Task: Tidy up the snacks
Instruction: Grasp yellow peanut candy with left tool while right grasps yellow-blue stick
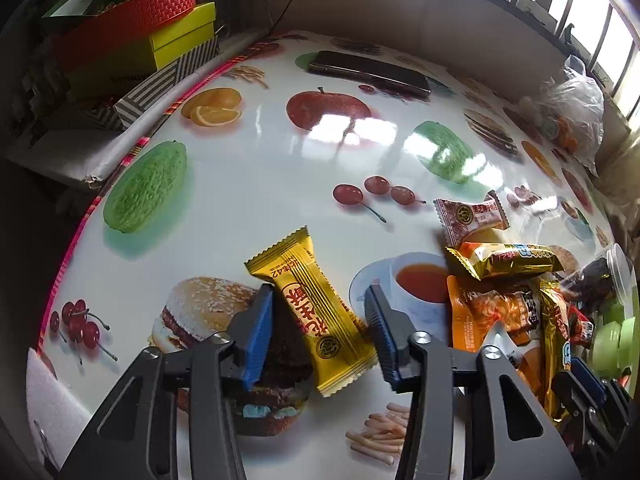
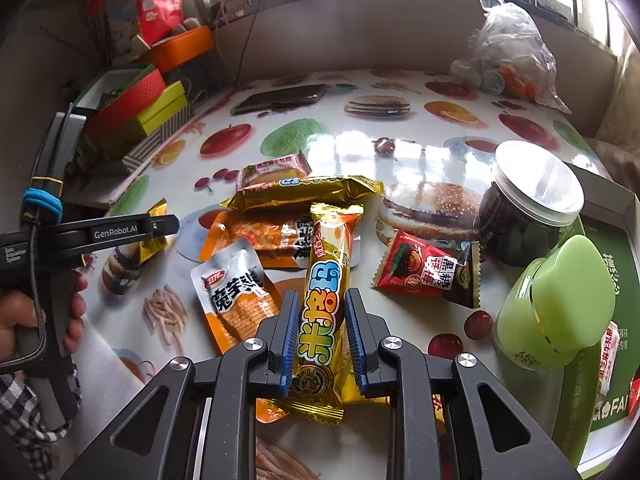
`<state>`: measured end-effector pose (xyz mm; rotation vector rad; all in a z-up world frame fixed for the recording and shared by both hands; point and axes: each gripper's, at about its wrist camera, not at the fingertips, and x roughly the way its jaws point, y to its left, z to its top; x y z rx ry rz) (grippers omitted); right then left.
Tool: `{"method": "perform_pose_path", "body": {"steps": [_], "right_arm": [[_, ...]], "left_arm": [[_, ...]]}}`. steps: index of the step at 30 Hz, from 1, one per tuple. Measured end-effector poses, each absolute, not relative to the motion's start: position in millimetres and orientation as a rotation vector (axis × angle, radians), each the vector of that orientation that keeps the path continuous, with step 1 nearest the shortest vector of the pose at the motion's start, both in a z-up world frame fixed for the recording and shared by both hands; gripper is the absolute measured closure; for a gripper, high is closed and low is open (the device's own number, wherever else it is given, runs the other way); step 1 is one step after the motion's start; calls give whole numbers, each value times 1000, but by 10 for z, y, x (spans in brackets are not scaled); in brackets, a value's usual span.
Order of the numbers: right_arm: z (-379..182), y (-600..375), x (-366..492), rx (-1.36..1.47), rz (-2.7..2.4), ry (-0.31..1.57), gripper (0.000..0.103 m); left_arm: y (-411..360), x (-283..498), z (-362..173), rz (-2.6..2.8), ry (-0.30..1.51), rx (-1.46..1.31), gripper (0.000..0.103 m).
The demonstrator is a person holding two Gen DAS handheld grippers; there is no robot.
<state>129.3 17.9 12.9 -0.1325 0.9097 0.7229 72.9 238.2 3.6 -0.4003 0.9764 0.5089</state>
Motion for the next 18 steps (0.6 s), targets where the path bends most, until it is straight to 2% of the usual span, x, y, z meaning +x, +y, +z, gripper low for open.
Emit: {"method": "perform_pose_path", "body": {"steps": [1, 2, 18], "right_arm": [[129, 178, 1290, -131, 723, 909, 81], [129, 172, 1288, -130, 723, 910, 81], [213, 128, 1204, -121, 719, 884, 82]], "left_arm": [[2375, 720, 37, 514, 977, -391, 72], [2375, 717, 35, 519, 978, -384, 76], [2288, 568, 199, 493, 929, -374, 79]]}}
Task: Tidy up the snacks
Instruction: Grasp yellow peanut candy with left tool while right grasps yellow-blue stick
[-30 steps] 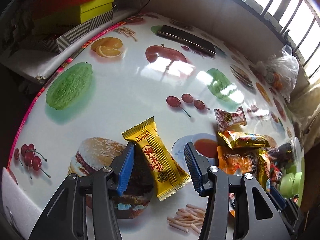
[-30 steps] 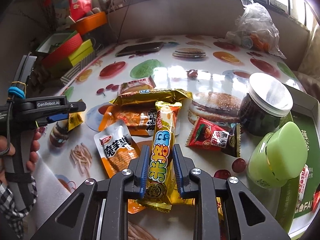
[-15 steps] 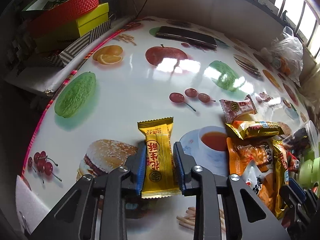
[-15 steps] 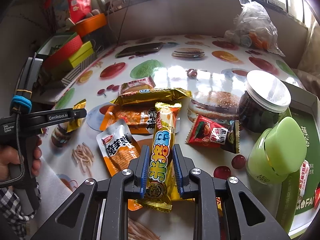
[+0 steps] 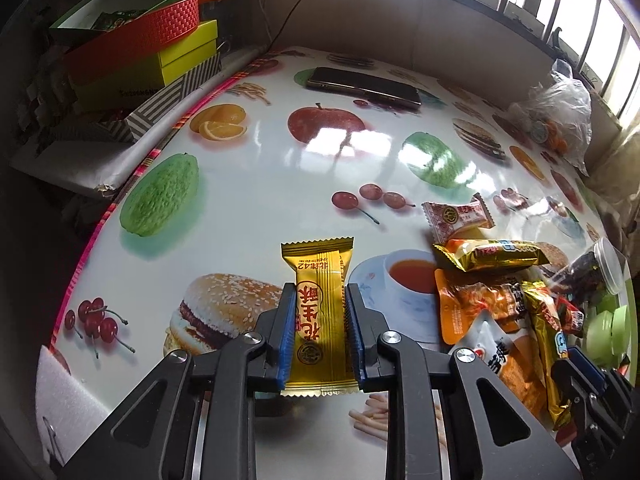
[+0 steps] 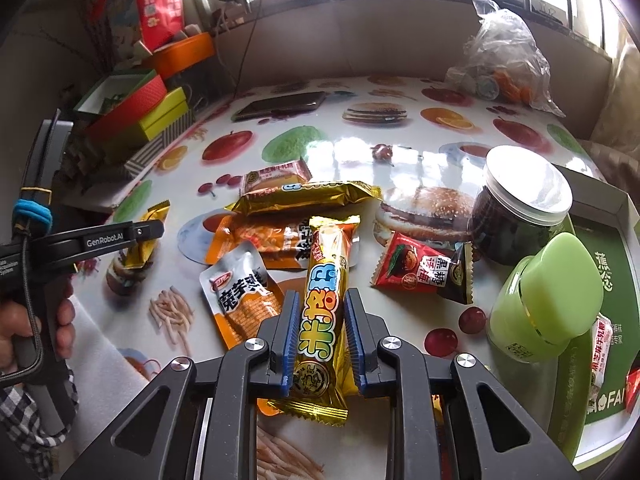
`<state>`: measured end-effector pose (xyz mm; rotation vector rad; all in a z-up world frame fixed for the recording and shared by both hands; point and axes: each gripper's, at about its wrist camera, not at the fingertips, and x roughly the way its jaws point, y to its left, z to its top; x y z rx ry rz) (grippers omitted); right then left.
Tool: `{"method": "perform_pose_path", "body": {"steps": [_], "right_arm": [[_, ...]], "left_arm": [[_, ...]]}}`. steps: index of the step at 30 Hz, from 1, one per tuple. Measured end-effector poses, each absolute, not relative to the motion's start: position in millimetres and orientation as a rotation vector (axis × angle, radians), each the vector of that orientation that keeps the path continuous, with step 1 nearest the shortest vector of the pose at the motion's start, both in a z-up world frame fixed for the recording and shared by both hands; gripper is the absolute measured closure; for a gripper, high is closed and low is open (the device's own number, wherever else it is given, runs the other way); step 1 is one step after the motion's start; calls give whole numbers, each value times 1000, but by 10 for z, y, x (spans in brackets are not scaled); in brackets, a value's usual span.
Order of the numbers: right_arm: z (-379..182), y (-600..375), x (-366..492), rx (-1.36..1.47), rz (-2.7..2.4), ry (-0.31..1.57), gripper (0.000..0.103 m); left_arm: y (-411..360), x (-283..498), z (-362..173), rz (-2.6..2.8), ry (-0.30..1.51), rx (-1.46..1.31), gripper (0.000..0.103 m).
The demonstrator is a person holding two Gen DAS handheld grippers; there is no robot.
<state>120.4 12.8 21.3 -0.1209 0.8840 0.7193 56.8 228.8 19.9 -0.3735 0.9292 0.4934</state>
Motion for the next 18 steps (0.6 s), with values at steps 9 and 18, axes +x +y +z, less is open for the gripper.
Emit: {"method": "perform_pose_path", "body": {"steps": [9, 18], "right_arm": [[315, 71, 1102, -114, 715, 854, 82], [436, -70, 1003, -86, 706, 822, 82]], "left_arm": [[2069, 488, 407, 439, 890, -348, 79], [1808, 467, 516, 375, 880, -327, 79]]}}
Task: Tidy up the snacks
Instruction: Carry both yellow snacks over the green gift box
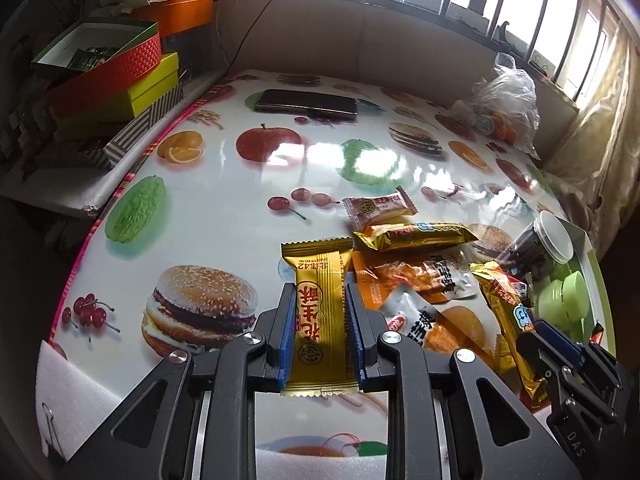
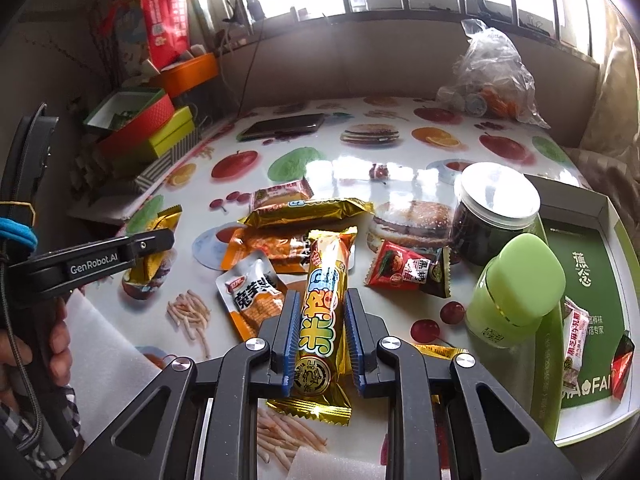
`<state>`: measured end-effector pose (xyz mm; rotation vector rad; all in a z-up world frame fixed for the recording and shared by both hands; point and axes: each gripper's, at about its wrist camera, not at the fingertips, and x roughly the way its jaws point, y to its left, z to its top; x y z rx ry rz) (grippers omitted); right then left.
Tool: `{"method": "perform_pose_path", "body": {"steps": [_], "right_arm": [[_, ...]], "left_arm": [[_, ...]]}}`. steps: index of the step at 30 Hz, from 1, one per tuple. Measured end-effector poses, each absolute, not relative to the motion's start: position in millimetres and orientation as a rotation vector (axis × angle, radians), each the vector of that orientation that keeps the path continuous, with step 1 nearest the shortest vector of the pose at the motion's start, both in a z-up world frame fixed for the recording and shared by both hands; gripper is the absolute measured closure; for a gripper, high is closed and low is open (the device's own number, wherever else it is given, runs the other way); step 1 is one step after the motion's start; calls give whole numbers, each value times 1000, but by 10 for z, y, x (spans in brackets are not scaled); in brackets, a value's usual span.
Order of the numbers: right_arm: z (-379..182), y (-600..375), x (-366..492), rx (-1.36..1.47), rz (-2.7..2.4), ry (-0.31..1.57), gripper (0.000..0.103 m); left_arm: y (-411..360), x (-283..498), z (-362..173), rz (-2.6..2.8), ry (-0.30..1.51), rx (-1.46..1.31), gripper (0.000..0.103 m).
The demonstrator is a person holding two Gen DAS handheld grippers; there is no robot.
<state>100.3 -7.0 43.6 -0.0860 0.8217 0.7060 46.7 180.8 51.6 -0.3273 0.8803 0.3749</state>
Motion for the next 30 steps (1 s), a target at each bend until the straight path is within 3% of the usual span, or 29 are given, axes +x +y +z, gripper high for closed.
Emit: {"method": "perform_pose_path", "body": {"steps": [30], "right_arm": [[942, -1074, 941, 16, 529, 679, 82]], "left_arm": [[650, 874, 1022, 102, 806, -230, 79]]}}
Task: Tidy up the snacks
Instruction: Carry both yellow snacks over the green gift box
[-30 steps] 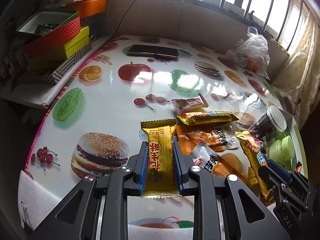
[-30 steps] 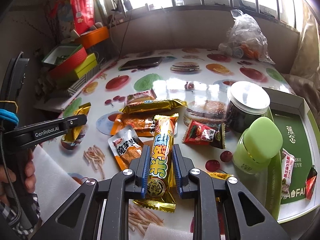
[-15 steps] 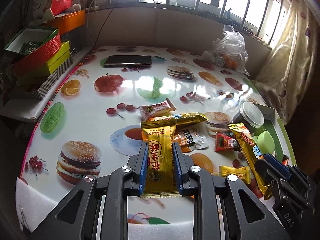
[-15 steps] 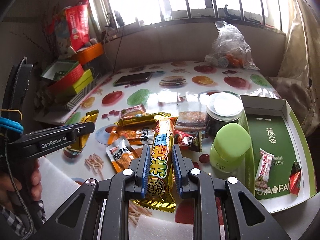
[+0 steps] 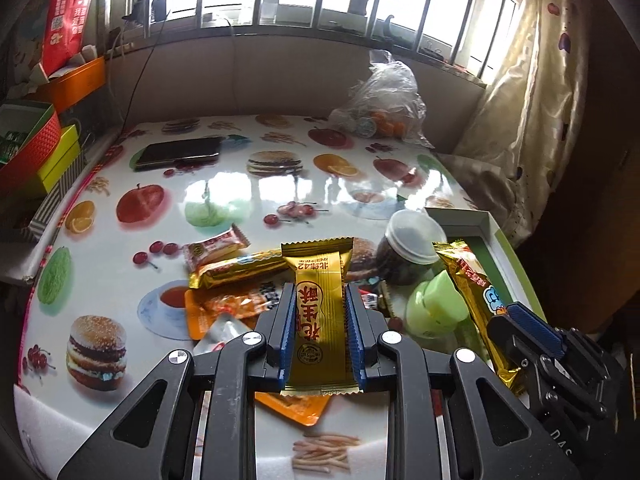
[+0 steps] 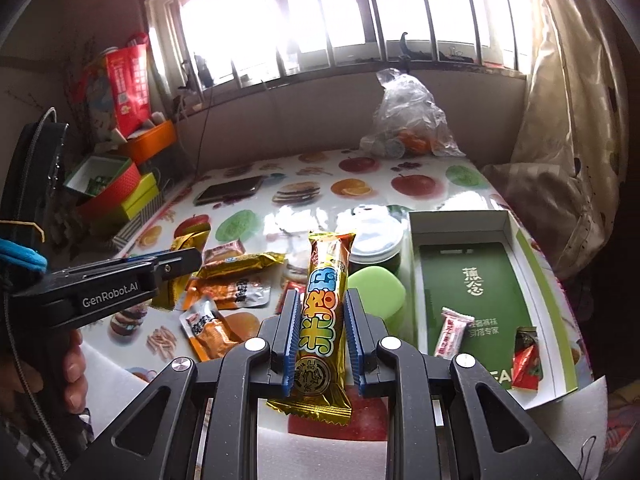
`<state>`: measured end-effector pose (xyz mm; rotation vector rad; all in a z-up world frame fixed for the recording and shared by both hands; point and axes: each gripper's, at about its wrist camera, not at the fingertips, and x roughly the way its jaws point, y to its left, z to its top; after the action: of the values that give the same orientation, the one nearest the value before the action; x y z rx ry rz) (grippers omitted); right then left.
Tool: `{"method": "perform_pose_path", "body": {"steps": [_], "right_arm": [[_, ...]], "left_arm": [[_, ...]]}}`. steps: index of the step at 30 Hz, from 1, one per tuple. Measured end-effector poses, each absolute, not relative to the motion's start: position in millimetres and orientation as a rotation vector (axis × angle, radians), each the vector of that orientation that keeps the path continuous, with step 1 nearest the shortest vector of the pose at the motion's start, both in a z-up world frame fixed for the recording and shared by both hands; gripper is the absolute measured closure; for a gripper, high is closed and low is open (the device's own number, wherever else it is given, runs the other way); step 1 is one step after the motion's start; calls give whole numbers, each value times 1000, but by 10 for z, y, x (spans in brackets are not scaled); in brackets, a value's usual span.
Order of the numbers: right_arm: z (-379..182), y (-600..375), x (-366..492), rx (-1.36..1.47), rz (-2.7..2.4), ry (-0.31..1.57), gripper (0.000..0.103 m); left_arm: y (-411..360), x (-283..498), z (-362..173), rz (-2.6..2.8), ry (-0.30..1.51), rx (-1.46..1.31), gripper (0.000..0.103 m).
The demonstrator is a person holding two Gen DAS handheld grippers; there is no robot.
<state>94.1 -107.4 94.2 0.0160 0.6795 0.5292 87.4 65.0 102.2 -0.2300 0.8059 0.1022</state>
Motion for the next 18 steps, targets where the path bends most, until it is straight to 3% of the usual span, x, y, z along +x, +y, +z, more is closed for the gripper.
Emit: {"method": "perform_pose_path", "body": {"steps": [18], "right_arm": [[949, -1903, 1054, 66, 348, 669, 82]], "left_arm": [[-242, 1287, 1156, -104, 821, -172, 79]]}}
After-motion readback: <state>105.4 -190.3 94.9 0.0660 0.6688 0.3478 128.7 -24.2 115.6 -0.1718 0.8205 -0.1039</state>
